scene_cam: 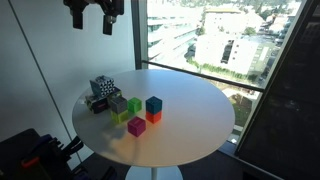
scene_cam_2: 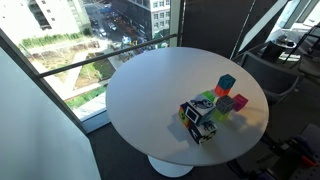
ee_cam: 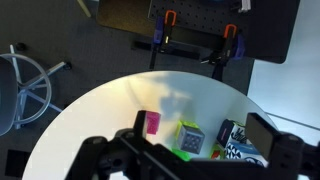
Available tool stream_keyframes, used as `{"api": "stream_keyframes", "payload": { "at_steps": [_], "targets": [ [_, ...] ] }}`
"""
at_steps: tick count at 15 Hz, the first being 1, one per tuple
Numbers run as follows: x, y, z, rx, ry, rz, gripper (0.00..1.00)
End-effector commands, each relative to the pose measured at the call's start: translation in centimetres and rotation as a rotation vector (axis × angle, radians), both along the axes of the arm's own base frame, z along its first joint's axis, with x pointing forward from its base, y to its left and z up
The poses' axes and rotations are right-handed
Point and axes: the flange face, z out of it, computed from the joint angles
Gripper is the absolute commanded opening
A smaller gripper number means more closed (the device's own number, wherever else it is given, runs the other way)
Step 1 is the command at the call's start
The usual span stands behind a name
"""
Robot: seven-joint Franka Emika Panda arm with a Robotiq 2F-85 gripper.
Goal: Put the purple block on the blue block
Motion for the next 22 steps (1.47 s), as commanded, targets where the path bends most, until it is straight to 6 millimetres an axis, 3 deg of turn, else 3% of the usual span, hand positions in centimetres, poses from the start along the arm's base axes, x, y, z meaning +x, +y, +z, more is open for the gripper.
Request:
{"api": "stream_keyframes", "payload": {
  "at_steps": [1, 8, 16, 22],
  "targets": [
    [0.0, 0.0, 0.0, 0.000, 0.001, 0.000, 1.00],
    [0.3, 1.1, -1.9, -0.015, 0.017, 0.009, 1.00],
    [0.1, 2.9, -3.8, -0.005, -0.096, 0.003, 1.00],
    [0.2, 3.3, -3.9, 0.010, -0.222, -0.075, 1.00]
  ]
}}
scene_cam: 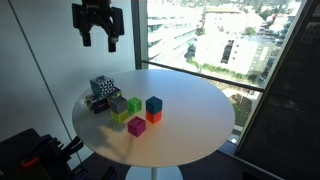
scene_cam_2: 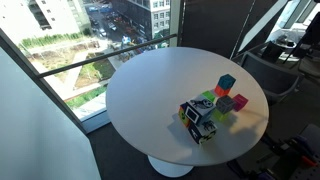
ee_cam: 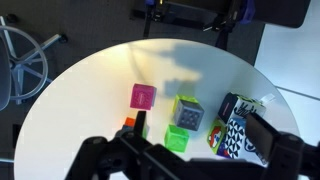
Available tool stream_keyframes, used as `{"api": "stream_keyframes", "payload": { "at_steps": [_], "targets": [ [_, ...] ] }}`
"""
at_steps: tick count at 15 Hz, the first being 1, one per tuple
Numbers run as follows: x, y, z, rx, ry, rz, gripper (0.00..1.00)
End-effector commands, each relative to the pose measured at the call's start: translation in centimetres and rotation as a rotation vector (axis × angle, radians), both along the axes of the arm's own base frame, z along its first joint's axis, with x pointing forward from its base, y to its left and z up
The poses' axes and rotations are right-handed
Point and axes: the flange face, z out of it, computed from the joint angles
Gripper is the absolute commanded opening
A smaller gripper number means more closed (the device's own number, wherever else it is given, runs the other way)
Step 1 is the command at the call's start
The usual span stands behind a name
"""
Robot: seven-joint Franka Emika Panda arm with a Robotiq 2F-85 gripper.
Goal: Put the purple block on the blue block
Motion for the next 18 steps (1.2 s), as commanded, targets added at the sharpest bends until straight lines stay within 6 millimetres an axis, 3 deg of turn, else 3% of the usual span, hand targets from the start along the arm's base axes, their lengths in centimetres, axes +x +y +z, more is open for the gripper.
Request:
{"api": "stream_keyframes", "payload": {
  "at_steps": [1, 6, 15, 18],
  "targets": [
    [-0.5, 0.4, 0.7, 0.009, -0.100, -0.064, 1.00],
    [-0.3, 0.6, 0.8, -0.012, -0.173, -0.104, 1.00],
    [0.3, 0.4, 0.4, -0.007, -0.142, -0.081, 1.00],
    [0.8, 0.7, -0.7, -0.010, -0.135, -0.094, 1.00]
  ]
}}
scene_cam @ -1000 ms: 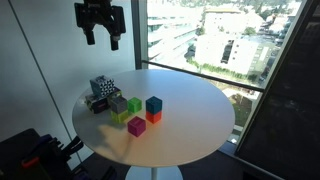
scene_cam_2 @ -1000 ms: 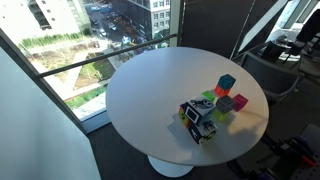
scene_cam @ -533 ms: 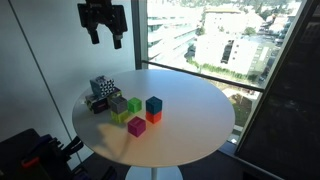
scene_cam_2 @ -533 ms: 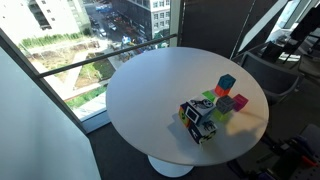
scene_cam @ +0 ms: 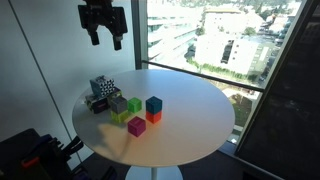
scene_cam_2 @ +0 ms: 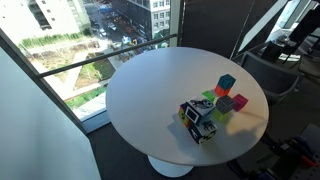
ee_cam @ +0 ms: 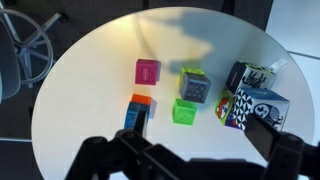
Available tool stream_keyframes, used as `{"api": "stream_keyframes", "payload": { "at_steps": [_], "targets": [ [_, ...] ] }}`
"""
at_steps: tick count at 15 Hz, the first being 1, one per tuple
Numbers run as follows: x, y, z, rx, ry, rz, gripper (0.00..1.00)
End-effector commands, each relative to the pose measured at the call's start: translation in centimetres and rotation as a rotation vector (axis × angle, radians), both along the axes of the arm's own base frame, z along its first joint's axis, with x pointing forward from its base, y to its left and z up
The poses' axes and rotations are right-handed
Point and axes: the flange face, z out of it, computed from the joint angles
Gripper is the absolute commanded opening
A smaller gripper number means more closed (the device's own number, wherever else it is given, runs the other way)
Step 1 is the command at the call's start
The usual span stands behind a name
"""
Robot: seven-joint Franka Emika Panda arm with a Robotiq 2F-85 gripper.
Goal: Put the purple block on the blue block
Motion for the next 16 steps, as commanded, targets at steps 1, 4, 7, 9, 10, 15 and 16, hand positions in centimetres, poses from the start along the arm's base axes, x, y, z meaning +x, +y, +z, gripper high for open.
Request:
{"api": "stream_keyframes", "payload": {
  "at_steps": [1, 4, 7, 9, 10, 15, 16],
  "targets": [
    [0.5, 0.3, -1.0, 0.000, 0.001, -0.017, 1.00],
    [1.0, 0.7, -2.5, -0.008, 0.011, -0.025, 1.00],
    [1.5, 1.5, -4.3, -0.023, 0.022, -0.043, 1.00],
    [1.8, 2.3, -5.5, -0.035, 0.023, -0.059, 1.00],
    [1.9, 2.7, -6.2, -0.038, 0.026, -0.068, 1.00],
    [2.7, 4.3, -9.0, -0.053, 0.012, -0.120, 1.00],
    [2.8, 4.6, -9.6, -0.051, 0.010, -0.122, 1.00]
  ]
}}
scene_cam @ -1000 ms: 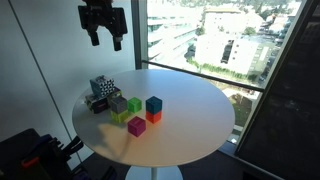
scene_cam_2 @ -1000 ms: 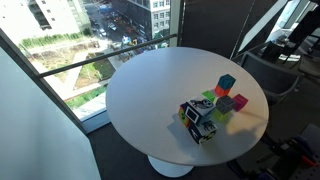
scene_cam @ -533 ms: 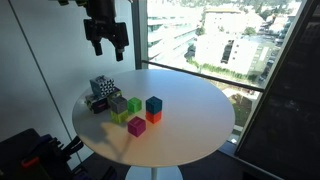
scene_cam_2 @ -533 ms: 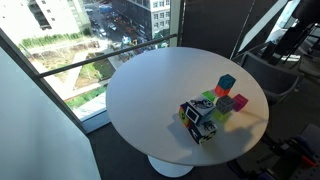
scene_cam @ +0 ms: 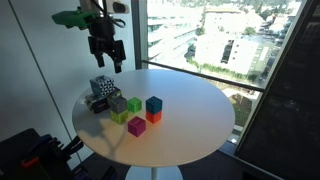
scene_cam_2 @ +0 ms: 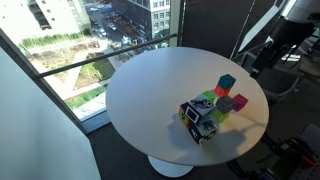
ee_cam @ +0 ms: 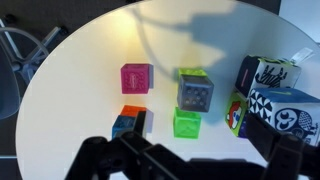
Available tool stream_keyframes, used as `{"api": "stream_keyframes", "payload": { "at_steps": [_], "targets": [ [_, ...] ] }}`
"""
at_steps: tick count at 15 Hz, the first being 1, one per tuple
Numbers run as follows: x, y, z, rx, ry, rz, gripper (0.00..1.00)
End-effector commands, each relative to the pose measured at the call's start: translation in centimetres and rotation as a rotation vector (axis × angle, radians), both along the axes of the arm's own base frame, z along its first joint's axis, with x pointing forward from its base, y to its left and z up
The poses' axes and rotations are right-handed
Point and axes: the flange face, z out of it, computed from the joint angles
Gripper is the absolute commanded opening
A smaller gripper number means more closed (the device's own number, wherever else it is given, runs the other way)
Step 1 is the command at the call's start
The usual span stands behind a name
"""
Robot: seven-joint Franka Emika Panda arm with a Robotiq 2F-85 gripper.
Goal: Put the purple block on the blue block
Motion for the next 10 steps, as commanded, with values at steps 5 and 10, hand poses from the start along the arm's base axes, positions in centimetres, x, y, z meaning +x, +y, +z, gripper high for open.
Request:
{"api": "stream_keyframes", "payload": {
  "at_steps": [5, 10],
  "targets": [
    [0.8, 1.4, -4.1, -0.005, -0.031, -0.018, 1.00],
    [0.8, 2.0, -7.1, -0.008, -0.019, -0.006, 1.00]
  ]
}}
